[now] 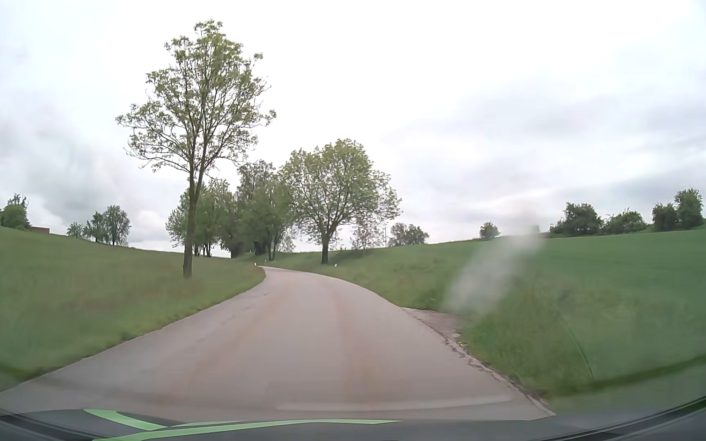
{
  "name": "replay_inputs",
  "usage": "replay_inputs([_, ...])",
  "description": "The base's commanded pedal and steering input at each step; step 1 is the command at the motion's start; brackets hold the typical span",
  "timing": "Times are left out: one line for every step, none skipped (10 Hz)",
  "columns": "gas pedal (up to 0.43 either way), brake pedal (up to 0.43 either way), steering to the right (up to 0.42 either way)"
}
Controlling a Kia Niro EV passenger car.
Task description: Follow the waypoints while adhering to traffic rules and regulations
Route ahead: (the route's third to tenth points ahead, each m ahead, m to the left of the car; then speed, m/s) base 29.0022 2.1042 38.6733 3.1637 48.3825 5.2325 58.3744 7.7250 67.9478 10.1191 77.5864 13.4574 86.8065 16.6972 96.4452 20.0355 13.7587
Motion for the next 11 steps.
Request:
replay_inputs([0.000, 0.000, -0.016])
replay_inputs([0.000, 0.000, -0.016])
replay_inputs([0.000, 0.000, -0.015])
replay_inputs([0.000, 0.000, -0.014])
replay_inputs([0.000, 0.000, -0.013])
replay_inputs([0.000, 0.000, -0.012])
replay_inputs([0.000, 0.000, -0.013])
replay_inputs([0.000, 0.000, -0.013])
replay_inputs([0.000, 0.000, -0.013])
replay_inputs([0.000, 0.000, -0.013])
replay_inputs([0.000, 0.000, -0.014])
